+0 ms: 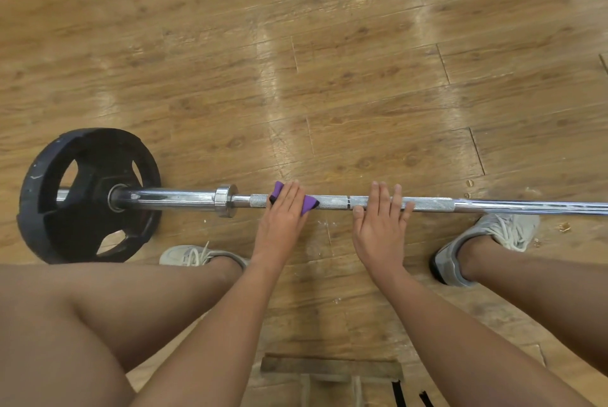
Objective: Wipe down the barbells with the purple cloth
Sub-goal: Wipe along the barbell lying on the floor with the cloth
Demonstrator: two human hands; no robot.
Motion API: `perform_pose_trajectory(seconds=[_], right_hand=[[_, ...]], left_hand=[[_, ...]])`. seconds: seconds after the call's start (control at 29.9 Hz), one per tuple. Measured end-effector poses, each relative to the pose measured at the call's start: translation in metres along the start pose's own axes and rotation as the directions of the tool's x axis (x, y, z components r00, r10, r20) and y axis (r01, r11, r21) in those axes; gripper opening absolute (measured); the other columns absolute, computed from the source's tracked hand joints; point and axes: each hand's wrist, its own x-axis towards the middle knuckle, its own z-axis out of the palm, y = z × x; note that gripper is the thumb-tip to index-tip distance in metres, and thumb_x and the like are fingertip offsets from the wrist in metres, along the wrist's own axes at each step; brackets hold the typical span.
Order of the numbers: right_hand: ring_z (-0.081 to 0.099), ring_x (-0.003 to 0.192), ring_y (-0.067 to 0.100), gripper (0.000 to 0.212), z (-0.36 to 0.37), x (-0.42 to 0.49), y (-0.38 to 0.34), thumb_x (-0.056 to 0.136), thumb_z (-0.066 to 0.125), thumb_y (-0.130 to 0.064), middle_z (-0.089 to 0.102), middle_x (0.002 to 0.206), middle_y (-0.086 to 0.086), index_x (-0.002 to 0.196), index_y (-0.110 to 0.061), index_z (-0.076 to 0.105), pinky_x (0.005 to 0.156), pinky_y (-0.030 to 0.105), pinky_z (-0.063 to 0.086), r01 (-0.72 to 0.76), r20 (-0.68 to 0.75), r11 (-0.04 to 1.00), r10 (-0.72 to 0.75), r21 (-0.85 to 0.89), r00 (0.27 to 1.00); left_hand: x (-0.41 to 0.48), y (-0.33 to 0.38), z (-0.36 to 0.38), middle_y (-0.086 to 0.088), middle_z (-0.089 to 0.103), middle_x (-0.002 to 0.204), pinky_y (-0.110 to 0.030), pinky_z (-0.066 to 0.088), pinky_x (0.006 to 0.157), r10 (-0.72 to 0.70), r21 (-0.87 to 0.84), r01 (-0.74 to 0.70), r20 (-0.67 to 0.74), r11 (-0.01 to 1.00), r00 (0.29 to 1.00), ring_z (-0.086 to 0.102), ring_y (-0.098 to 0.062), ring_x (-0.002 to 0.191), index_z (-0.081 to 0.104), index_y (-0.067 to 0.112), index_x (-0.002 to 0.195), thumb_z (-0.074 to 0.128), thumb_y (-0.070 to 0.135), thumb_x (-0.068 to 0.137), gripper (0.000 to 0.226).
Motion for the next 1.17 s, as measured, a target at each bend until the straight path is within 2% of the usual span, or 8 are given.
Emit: perform_pose_trajectory(seconds=[0.23,0.37,0.57,0.74,0.84,0.97,1.07,1.17], right_hand=[[0.009,0.155,0.032,0.06,-0.003,0.005,-0.002,0.106,0.034,-0.038,0.032,0.162,0.011,0.157,-0.007,0.028,0.124,0.055,0.0,0.0,0.005,1.0,0.0,0.0,1.0],[0.009,0.155,0.032,0.06,-0.002,0.01,-0.002,0.106,0.035,-0.038,0.032,0.162,0.011,0.157,-0.007,0.029,0.124,0.057,0.0,0.009,0.017,1.0,-0.009,0.0,1.0],[0.008,0.155,0.033,0.061,-0.002,0.019,-0.002,0.106,0.03,-0.039,0.031,0.162,0.011,0.157,-0.007,0.029,0.123,0.056,-0.002,0.015,0.039,1.0,-0.015,0.011,0.999],[0.002,0.156,0.031,0.061,-0.002,0.031,-0.003,0.107,0.025,-0.04,0.027,0.164,0.011,0.159,-0.008,0.024,0.123,0.055,-0.007,0.014,0.069,1.0,-0.016,0.027,0.998],[0.003,0.155,0.032,0.061,-0.002,0.038,-0.004,0.107,0.024,-0.041,0.027,0.164,0.01,0.158,-0.008,0.026,0.123,0.054,-0.008,0.013,0.067,0.999,-0.016,0.045,0.998],[0.003,0.155,0.032,0.064,-0.003,0.05,-0.004,0.106,0.018,-0.044,0.027,0.164,0.011,0.158,-0.008,0.025,0.123,0.056,-0.006,0.017,0.085,0.999,-0.021,0.043,0.996],[0.005,0.155,0.032,0.065,-0.004,0.057,-0.006,0.105,0.018,-0.045,0.029,0.163,0.011,0.158,-0.008,0.027,0.123,0.056,-0.006,0.019,0.094,0.999,-0.024,0.048,0.995],[0.006,0.155,0.033,0.066,-0.006,0.066,-0.007,0.104,0.017,-0.045,0.031,0.162,0.011,0.157,-0.008,0.028,0.122,0.057,-0.005,0.017,0.109,0.999,-0.022,0.042,0.994]], left_hand=[[0.01,-0.006,-0.004,-0.009,0.047,0.152,-0.031,0.023,0.12,-0.135,-0.159,0.116,-0.115,0.98,0.984,0.04,-0.021,0.144,0.051,0.003,0.145,0.059,0.03,0.1,0.053],[0.01,0.016,0.009,-0.011,0.047,0.153,-0.042,0.031,0.12,-0.266,-0.262,0.22,-0.154,0.94,0.952,0.037,-0.022,0.146,0.052,0.001,0.143,0.058,0.03,0.1,0.052],[0.015,0.0,0.008,-0.011,0.054,0.147,-0.046,0.046,0.11,-0.101,-0.114,0.083,-0.156,0.99,0.983,0.047,-0.024,0.14,0.057,0.003,0.14,0.068,0.023,0.095,0.05],[0.025,-0.014,-0.005,-0.008,0.042,0.156,-0.039,0.025,0.124,-0.371,-0.234,0.332,-0.152,0.914,0.916,0.031,-0.019,0.149,0.045,0.005,0.148,0.054,0.028,0.102,0.052],[0.032,-0.004,-0.003,-0.012,0.052,0.148,-0.053,0.043,0.111,-0.245,-0.163,0.22,-0.152,0.962,0.958,0.044,-0.027,0.142,0.052,0.006,0.144,0.057,0.025,0.101,0.047],[0.042,-0.009,-0.004,-0.01,0.058,0.144,-0.054,0.057,0.09,-0.091,0.001,0.092,-0.18,0.996,0.98,0.057,-0.03,0.13,0.044,0.028,0.148,0.05,0.025,0.102,0.047],[0.046,-0.024,-0.01,-0.009,0.053,0.149,-0.049,0.056,0.092,-0.035,0.072,0.042,-0.097,0.997,0.995,0.052,-0.029,0.135,0.039,0.035,0.15,0.065,0.012,0.097,0.063],[0.051,-0.025,-0.014,-0.015,0.048,0.151,-0.05,0.05,0.098,-0.069,0.062,0.074,-0.074,0.995,0.995,0.045,-0.033,0.14,0.044,0.031,0.15,0.057,0.002,0.098,0.061]])
